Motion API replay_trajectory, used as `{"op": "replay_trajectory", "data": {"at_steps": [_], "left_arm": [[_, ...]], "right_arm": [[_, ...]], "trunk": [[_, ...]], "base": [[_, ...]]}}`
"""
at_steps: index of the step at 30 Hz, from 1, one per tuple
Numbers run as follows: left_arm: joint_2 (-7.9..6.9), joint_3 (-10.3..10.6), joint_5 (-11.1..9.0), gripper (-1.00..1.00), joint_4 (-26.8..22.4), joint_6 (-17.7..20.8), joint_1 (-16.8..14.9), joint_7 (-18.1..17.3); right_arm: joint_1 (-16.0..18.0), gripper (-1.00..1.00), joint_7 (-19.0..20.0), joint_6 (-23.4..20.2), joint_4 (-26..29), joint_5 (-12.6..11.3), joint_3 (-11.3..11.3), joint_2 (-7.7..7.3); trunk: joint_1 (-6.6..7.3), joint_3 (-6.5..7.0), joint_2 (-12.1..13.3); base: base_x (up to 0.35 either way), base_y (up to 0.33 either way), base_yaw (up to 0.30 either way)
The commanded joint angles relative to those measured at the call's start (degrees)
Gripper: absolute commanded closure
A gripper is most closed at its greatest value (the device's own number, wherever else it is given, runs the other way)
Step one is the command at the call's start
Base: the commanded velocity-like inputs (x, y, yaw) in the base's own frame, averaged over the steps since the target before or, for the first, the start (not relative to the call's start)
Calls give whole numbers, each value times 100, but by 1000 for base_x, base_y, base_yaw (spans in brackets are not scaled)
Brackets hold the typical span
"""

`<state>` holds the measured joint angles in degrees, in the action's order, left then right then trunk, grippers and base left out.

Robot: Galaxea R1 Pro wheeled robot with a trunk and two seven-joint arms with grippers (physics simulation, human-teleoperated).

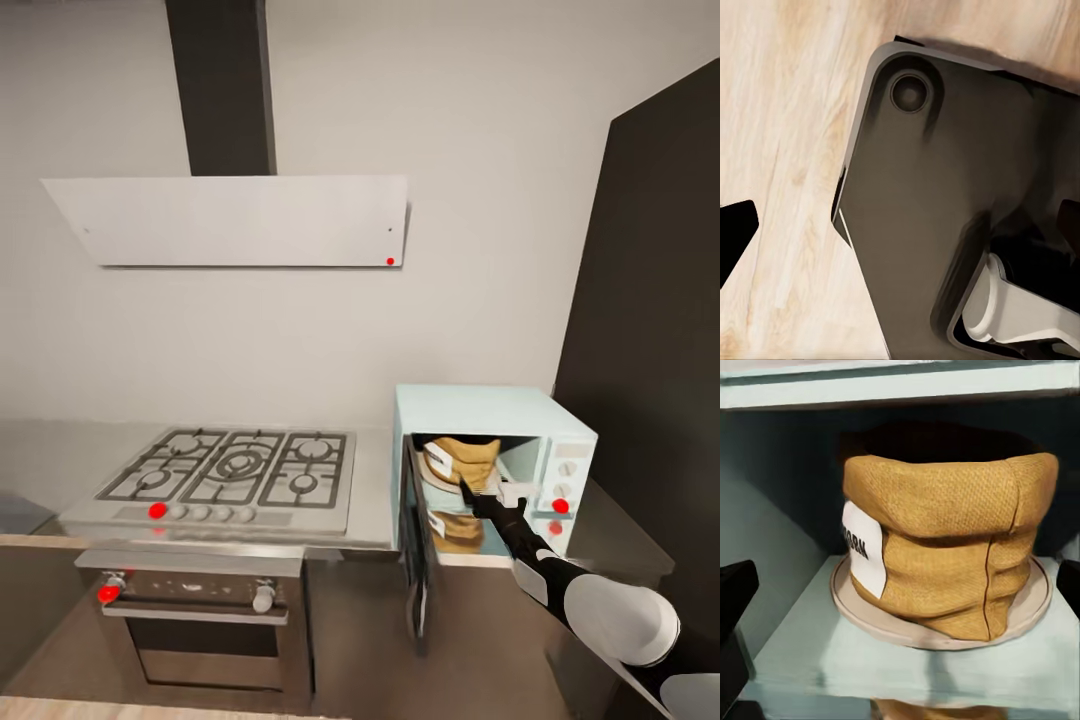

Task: In the kitchen, take the popcorn bag from the countertop, put it into the microwave, and heat it until the popcorn is cooked so the cooked popcorn ends up inside the bag.

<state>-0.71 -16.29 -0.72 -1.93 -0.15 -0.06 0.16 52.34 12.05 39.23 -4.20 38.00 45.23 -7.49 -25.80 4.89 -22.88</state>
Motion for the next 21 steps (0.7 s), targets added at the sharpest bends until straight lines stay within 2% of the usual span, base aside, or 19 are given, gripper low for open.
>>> {"op": "replay_trajectory", "data": {"at_steps": [1, 17, 21], "left_arm": [[0, -15, -7, -100, 0, -2, -2, 2], [0, -15, -7, -100, 0, -2, -3, 2], [0, -15, -7, -100, 0, -1, -3, 2]], "right_arm": [[4, -100, 52, 15, -19, -38, 29, -5], [-9, -100, 57, 6, -19, -38, 29, -7], [-299, -100, 60, -3, -19, -38, 30, -44]], "trunk": [[2, -3, -4], [2, -3, -4], [2, -3, -4]], "base": [[-340, 0, 0], [-339, 0, 0], [-338, 0, 0]]}}
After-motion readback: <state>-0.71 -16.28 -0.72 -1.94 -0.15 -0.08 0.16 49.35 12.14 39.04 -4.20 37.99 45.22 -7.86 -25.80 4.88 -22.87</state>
